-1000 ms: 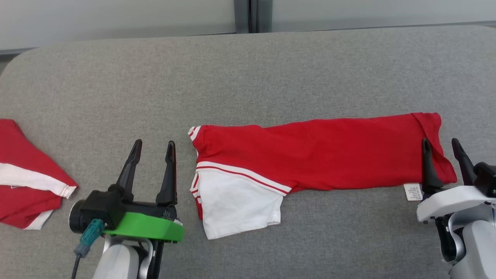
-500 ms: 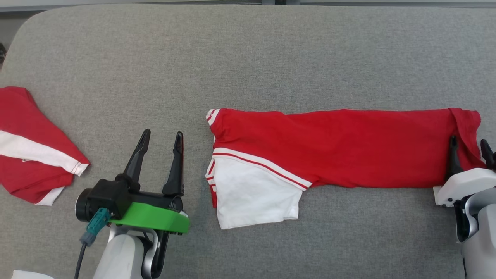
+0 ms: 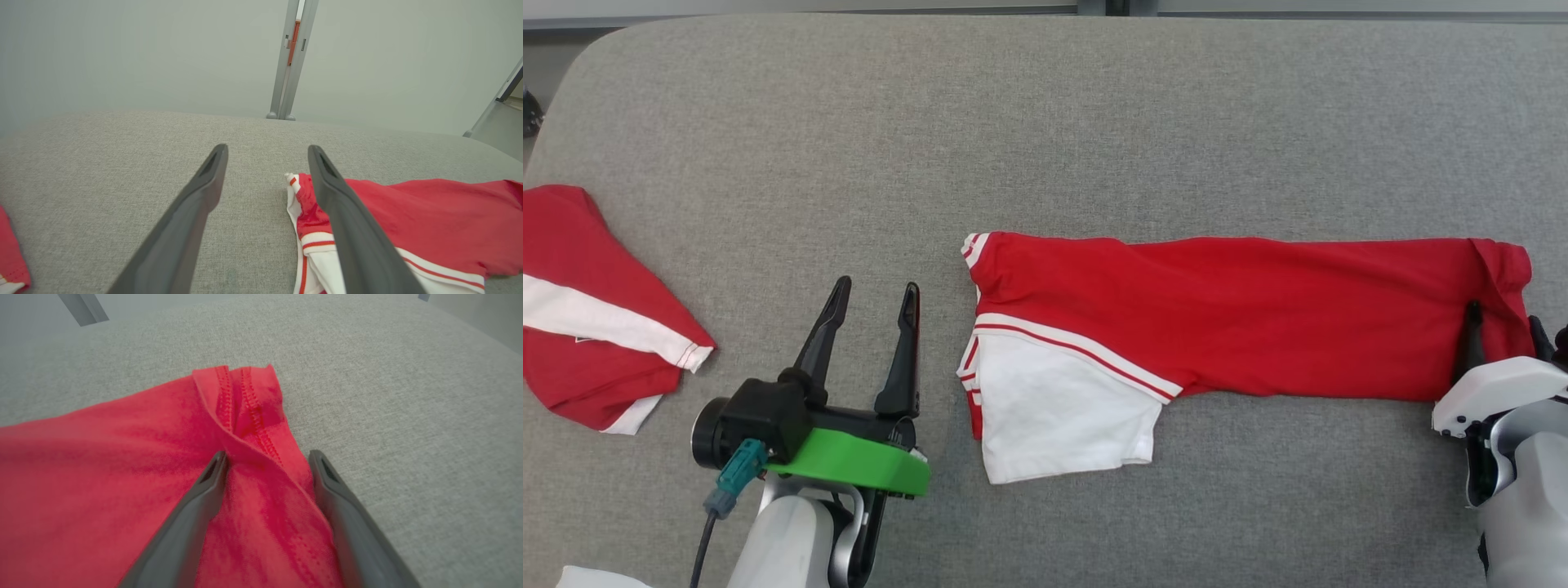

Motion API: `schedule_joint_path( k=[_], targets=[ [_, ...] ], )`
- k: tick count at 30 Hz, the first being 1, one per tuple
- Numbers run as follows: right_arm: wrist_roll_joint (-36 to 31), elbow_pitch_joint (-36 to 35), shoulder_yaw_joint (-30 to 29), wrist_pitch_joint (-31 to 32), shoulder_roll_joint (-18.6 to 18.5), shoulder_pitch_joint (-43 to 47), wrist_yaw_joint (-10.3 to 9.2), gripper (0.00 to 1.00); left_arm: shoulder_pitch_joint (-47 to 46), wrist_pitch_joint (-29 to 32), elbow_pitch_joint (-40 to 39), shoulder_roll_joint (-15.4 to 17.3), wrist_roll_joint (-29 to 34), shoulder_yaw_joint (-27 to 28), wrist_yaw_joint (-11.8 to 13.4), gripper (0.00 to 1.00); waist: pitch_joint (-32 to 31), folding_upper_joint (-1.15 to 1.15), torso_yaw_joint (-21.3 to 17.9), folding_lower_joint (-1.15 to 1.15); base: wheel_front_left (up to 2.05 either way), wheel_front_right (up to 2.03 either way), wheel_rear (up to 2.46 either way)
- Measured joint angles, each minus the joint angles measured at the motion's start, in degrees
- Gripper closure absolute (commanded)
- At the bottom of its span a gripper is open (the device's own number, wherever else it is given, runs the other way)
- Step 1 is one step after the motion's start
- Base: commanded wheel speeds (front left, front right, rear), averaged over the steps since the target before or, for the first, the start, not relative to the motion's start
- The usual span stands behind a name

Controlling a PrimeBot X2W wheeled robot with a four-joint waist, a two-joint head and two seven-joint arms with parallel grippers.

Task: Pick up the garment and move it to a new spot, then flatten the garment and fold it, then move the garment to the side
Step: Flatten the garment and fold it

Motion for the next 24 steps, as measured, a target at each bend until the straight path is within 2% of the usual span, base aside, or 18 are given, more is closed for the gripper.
schedule_joint_path(
  k=[2,3,7,12,16,20,24],
  targets=[
    [1.44,1.23,0.96,-0.05,-0.02,-0.42,-0.01,0.73,0.04,0.00,0.07,0.00,0.08,-0.03,0.00,0.00,-0.19,0.00,-0.19,0.00,0.00,0.00,0.00],
    [2.38,1.53,1.71,-0.09,-0.05,-0.65,-0.01,1.00,0.07,0.00,0.10,0.00,0.11,-0.02,0.00,0.00,-0.32,0.00,-0.30,0.00,0.00,0.00,0.00],
    [5.87,1.91,5.48,-0.08,-0.04,-1.13,-0.01,1.00,0.16,0.00,0.19,0.00,0.20,0.13,-0.01,0.00,-0.88,0.00,-0.72,0.00,0.00,0.00,0.00],
    [8.51,1.29,6.90,0.33,-3.00,0.09,0.08,1.00,0.35,0.00,0.10,0.00,0.22,0.34,-0.01,0.00,-1.79,0.00,-1.14,0.00,0.00,0.00,0.00],
    [8.36,1.12,3.94,0.41,-7.76,1.62,0.03,1.00,0.48,0.00,-0.24,-0.01,-0.05,0.37,-0.01,0.00,-2.36,0.00,-1.40,0.00,0.00,0.00,0.00],
    [5.35,2.01,-2.74,0.42,-11.65,2.18,0.01,1.00,0.90,0.00,-0.59,-0.01,-0.21,0.44,-0.01,0.00,-3.17,0.00,-1.55,0.00,0.00,0.00,0.00],
    [1.49,0.92,-5.54,0.42,-11.44,1.91,-0.01,1.00,1.73,0.00,-0.68,-0.01,-0.74,0.65,0.11,0.00,-4.28,0.00,-1.67,0.00,0.00,0.00,0.00]
  ],
)
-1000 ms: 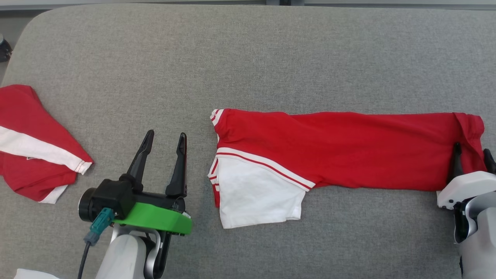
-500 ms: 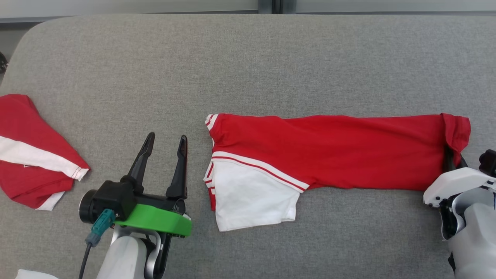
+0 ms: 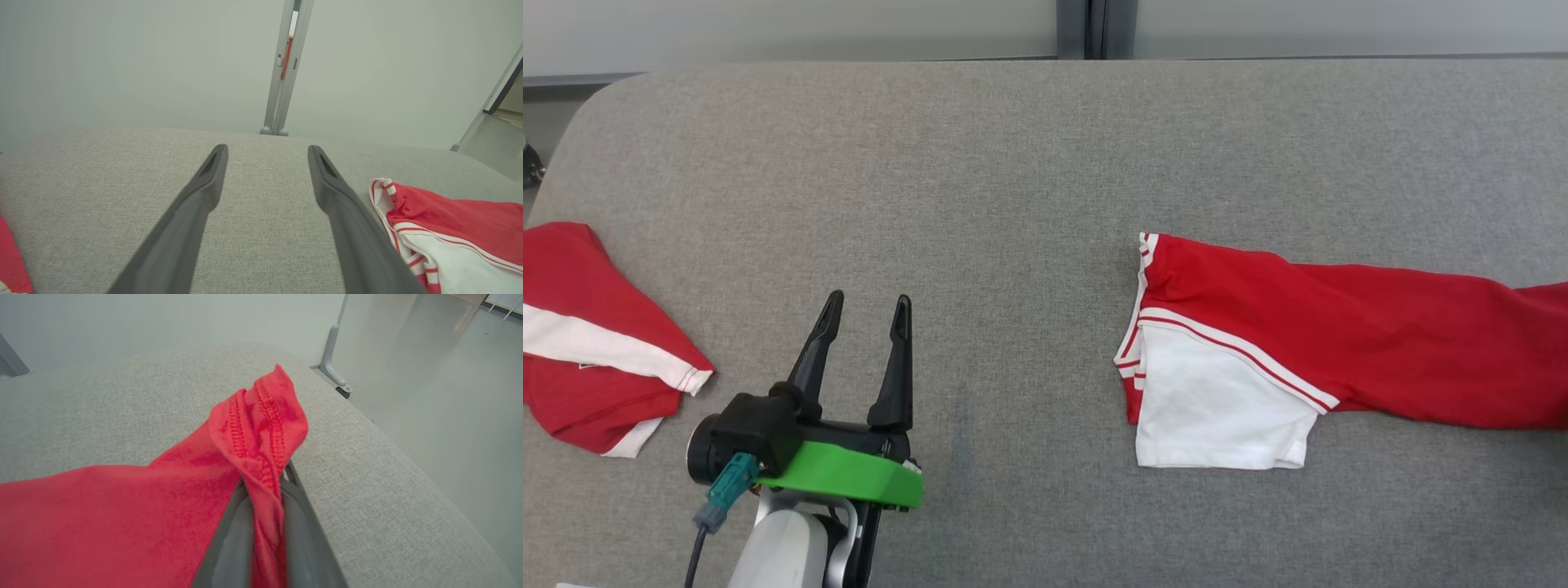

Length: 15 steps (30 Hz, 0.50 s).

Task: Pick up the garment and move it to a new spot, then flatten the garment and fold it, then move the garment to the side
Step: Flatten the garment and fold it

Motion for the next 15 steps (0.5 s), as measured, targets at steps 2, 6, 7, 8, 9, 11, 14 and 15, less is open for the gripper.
schedule_joint_path(
  k=[2,6,7,8,9,11,14,15],
  targets=[
    [-1.21,-1.08,0.53,0.00,1.24,-0.64,0.00,1.00,0.26,0.00,-0.04,0.00,-0.77,-0.03,0.04,0.00,-0.64,0.00,-0.11,0.00,0.00,0.00,0.00],
    [-2.47,-4.05,4.50,0.01,3.91,-2.56,-0.01,1.00,1.05,0.00,-0.18,0.00,-1.58,-0.44,0.55,0.00,-2.18,0.00,-0.42,0.00,0.00,0.00,0.00],
    [-2.48,-4.92,6.16,0.33,4.66,-3.05,0.00,1.00,1.23,0.00,-0.20,0.00,-1.78,-0.57,0.71,0.00,-2.58,0.00,-0.52,0.00,0.00,0.00,0.00],
    [-2.46,-5.64,7.56,0.66,5.32,-3.52,0.00,1.00,1.31,0.00,-0.20,0.00,-1.94,-0.70,0.90,0.00,-2.89,0.00,-0.59,0.00,0.00,0.00,0.00],
    [-2.18,-6.79,9.53,1.23,6.06,-3.92,0.00,1.00,1.38,0.00,-0.23,0.00,-2.07,-0.86,0.97,0.00,-3.31,0.00,-0.67,0.00,0.00,0.00,0.00],
    [-0.78,-9.60,13.33,2.69,7.67,-4.50,0.00,1.00,1.66,0.00,-0.67,-0.01,-2.68,-0.82,1.21,0.00,-4.11,0.00,-0.77,0.00,0.00,0.00,0.00],
    [1.63,-14.82,18.94,5.37,10.53,-4.53,-0.01,1.00,2.04,0.00,-1.21,-0.01,-3.30,-0.15,1.55,0.00,-5.10,0.00,-0.78,0.00,0.00,0.00,0.00],
    [2.44,-16.62,20.70,6.28,11.56,-4.46,-0.01,1.00,2.11,0.00,-1.30,-0.01,-3.32,0.07,1.56,0.00,-5.33,0.00,-0.75,0.00,0.00,0.00,0.00]
  ],
)
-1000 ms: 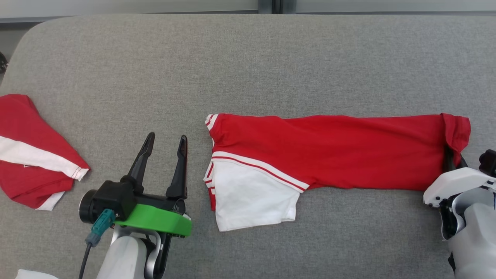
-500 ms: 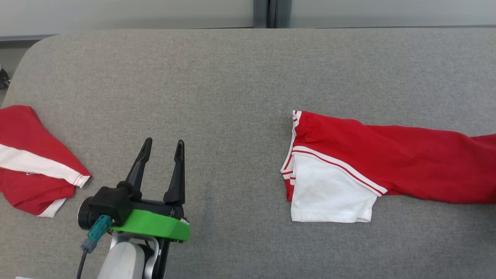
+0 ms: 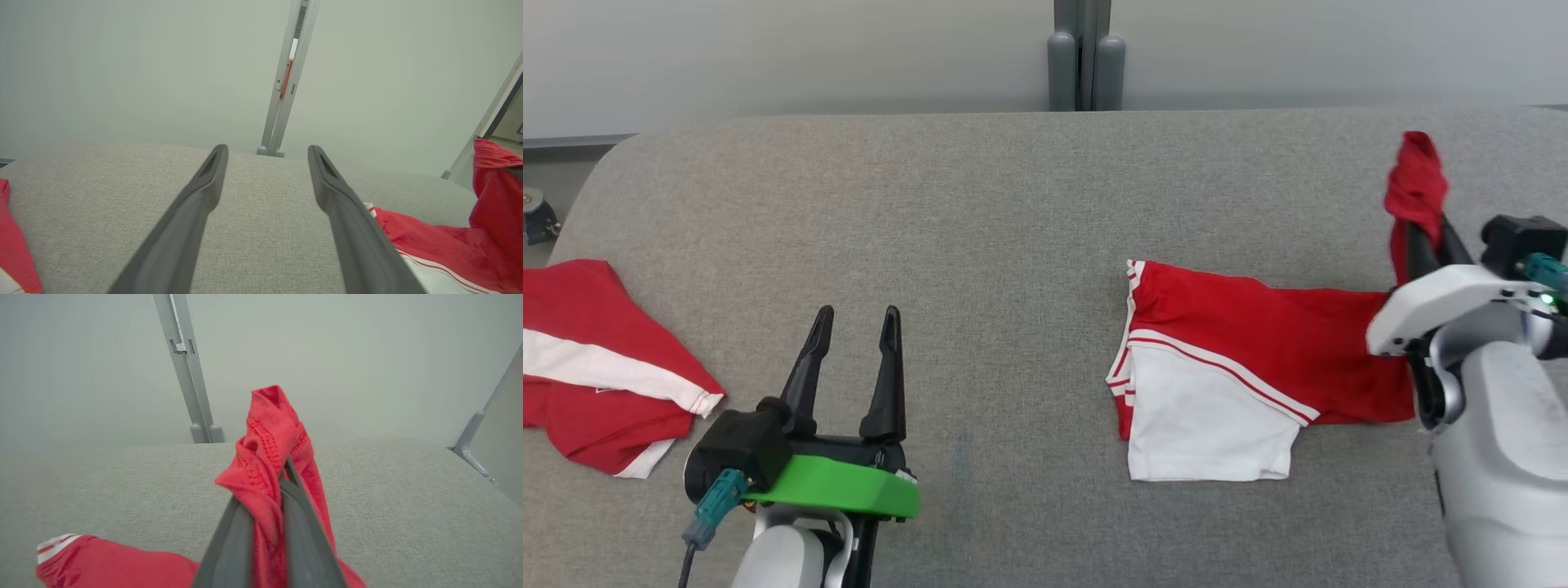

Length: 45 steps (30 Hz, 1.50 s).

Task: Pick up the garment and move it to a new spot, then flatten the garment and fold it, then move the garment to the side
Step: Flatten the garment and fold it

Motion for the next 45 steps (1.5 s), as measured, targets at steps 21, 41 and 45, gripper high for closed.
schedule_joint_path(
  k=[21,41,45],
  targets=[
    [10.28,-13.33,21.18,5.88,6.11,14.28,0.00,1.00,0.87,0.00,0.54,-0.01,-1.07,0.87,-0.15,0.00,0.79,0.00,4.77,0.00,0.00,0.00,0.00],
    [11.58,-13.81,31.72,2.99,6.19,11.66,0.00,0.00,0.81,0.00,0.99,-0.01,-1.16,1.12,-0.12,0.00,1.28,0.00,4.75,0.00,0.00,0.00,0.00],
    [6.61,-18.51,27.29,3.20,6.03,11.18,0.00,0.00,0.80,0.00,0.35,-0.01,-1.09,1.21,-0.11,0.00,1.19,0.00,3.66,0.00,0.00,0.00,0.00]
  ],
)
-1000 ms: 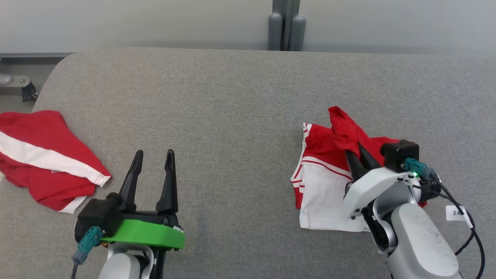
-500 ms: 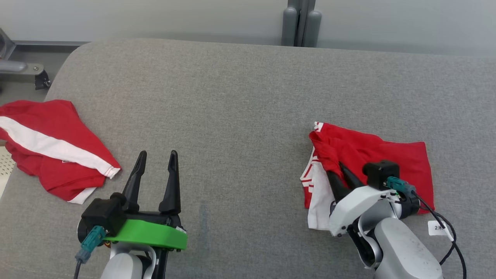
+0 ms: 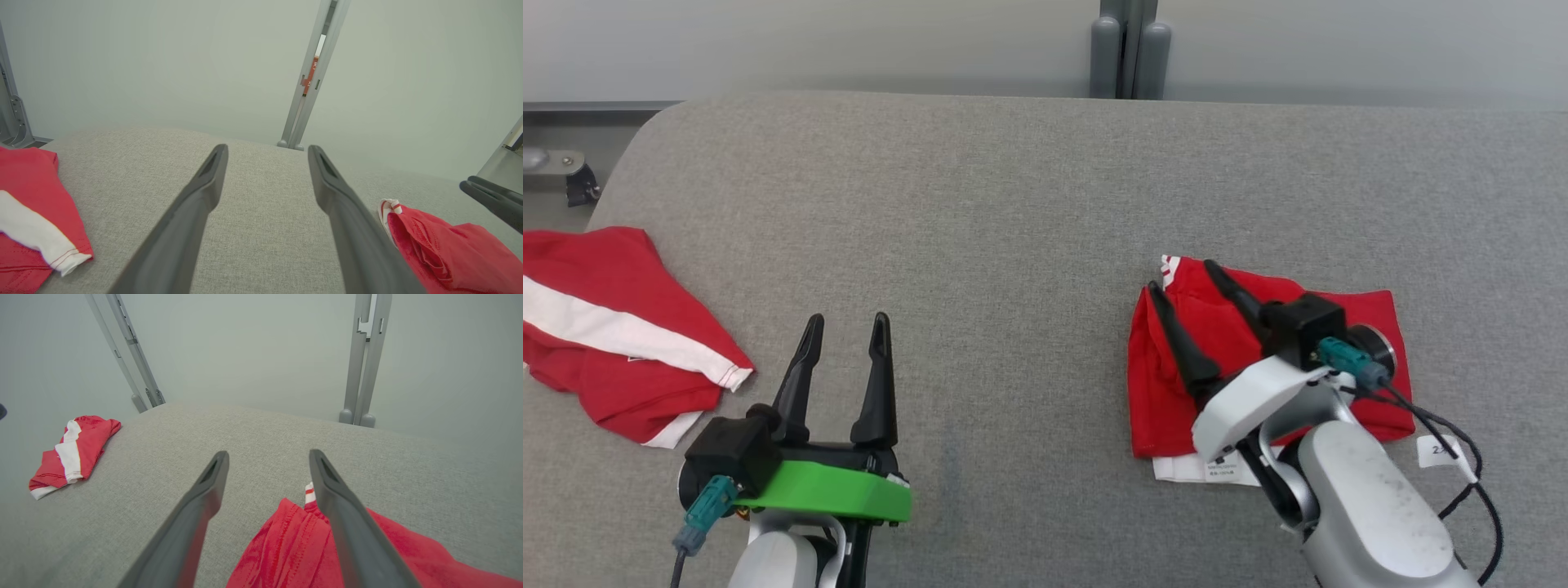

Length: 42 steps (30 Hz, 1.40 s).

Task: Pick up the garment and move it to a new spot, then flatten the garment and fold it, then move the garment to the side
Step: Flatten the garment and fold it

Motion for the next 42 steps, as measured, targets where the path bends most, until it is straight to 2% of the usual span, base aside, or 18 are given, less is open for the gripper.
schedule_joint_path(
  k=[7,12,21,29,30,31,32,36,42],
  targets=[
    [-6.33,-5.66,-9.06,-2.47,-4.25,1.68,0.00,0.00,-0.14,0.00,-2.04,0.00,0.11,-0.03,0.00,0.00,-0.33,0.00,-1.63,0.00,0.00,0.00,0.00],
    [-10.51,-6.70,-13.76,-5.89,-6.83,5.24,0.01,0.00,-0.02,0.00,-1.69,0.00,0.98,-0.47,0.00,0.00,-0.77,0.00,-2.68,0.00,0.00,0.00,0.00],
    [-11.77,-5.86,-18.94,-8.65,-4.52,10.62,0.01,0.00,0.88,0.00,-1.29,0.00,1.94,-1.16,-0.04,0.00,-1.24,0.00,-3.79,0.00,0.00,0.00,0.00],
    [-12.13,-3.83,-17.10,-9.10,-4.04,9.37,0.01,0.00,0.80,0.00,-1.26,0.00,2.20,-1.87,-0.40,0.00,-0.23,0.00,-3.08,0.00,0.00,0.00,0.00],
    [-12.03,-3.19,-16.44,-9.13,-4.22,8.96,0.01,0.08,0.75,0.00,-1.22,0.00,2.20,-1.93,-0.42,0.00,-0.07,0.00,-2.90,0.00,0.00,0.00,0.00],
    [-11.59,-2.14,-15.71,-9.14,-4.33,8.44,0.01,0.69,0.67,0.00,-1.11,0.00,2.22,-2.00,-0.46,0.00,0.13,0.00,-2.62,0.00,0.00,0.00,0.00],
    [-11.14,-0.96,-15.17,-9.13,-4.49,7.96,0.01,1.00,0.55,0.00,-1.04,0.00,2.29,-2.12,-0.47,0.00,0.32,0.00,-2.32,0.00,0.00,0.00,0.00],
    [-10.62,3.81,-13.66,-9.13,-5.95,5.06,0.01,1.00,-0.07,0.00,-0.85,0.00,2.33,-2.61,-0.53,0.00,1.25,0.00,-0.89,0.00,0.00,0.00,0.00],
    [-9.70,12.32,-9.65,-8.96,-6.08,1.69,0.01,1.00,-0.90,0.00,-0.55,0.00,1.99,-2.69,-0.52,0.00,2.63,0.00,1.87,0.00,0.00,0.00,0.00]
  ],
)
